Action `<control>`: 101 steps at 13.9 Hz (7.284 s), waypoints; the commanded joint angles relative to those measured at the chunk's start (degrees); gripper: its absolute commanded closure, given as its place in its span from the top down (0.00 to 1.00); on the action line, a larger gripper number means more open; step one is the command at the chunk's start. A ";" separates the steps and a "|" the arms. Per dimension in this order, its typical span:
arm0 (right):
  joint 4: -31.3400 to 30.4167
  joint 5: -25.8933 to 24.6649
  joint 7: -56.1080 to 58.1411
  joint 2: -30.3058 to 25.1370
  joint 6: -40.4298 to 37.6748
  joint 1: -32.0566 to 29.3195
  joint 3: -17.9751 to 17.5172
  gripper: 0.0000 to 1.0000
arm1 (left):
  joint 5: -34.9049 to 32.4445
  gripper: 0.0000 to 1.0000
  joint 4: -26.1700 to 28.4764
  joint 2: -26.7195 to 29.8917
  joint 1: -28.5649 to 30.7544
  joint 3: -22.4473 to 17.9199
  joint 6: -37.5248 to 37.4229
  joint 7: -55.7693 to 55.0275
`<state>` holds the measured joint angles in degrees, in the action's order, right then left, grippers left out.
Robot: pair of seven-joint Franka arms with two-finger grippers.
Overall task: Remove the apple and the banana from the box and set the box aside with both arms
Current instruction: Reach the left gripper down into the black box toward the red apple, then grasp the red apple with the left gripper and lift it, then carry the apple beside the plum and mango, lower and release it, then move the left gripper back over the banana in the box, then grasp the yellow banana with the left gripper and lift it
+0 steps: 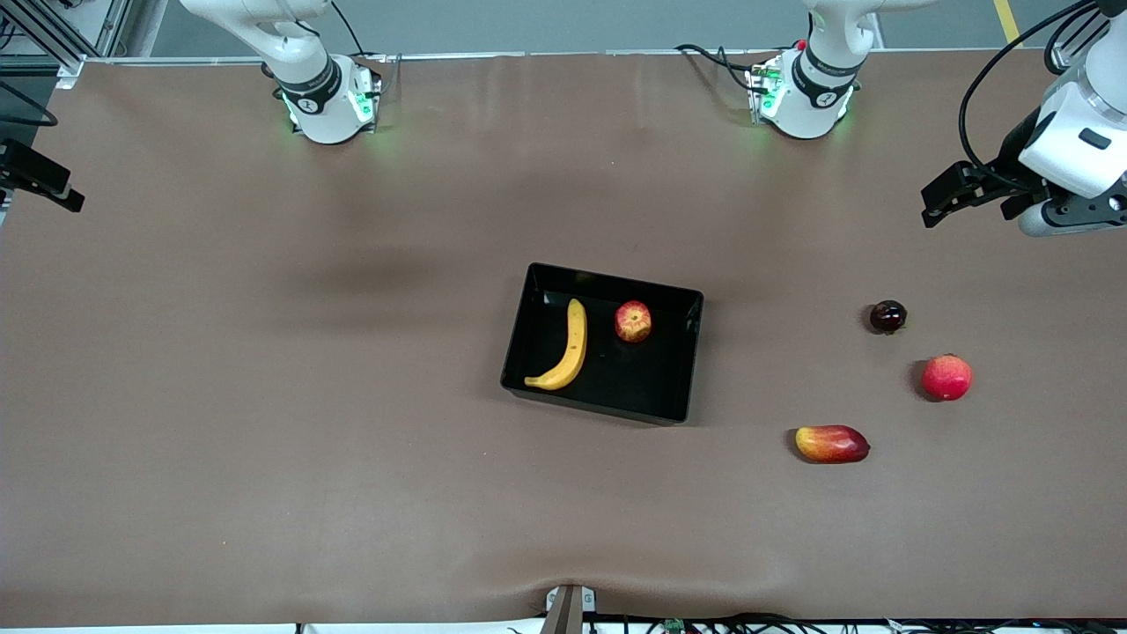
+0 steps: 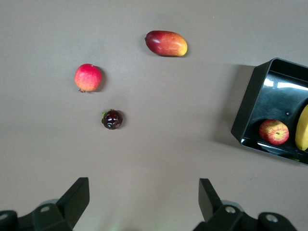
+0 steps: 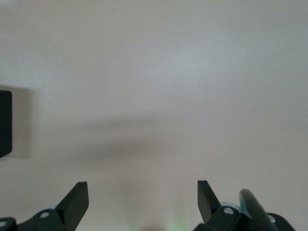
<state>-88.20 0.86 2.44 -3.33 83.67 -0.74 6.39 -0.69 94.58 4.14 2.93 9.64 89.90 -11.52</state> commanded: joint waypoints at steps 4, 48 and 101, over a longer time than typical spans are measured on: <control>0.22 -0.95 -0.42 -0.01 -0.09 -1.10 -0.86 1.00 | 0.25 1.00 -2.38 -1.93 -0.65 0.12 -1.84 0.36; 0.39 -0.68 -0.77 1.04 -0.09 -1.28 -0.77 1.00 | -4.85 0.00 2.71 -21.36 3.63 11.81 17.15 -13.72; 0.74 -0.86 -0.86 2.10 -0.09 -1.28 -0.77 1.00 | -24.63 0.00 -14.51 -55.74 -34.31 10.58 45.37 -42.80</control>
<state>-88.23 0.86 2.33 -1.58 83.74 -0.84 6.59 -23.58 80.42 -52.88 -31.48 20.33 136.02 -53.56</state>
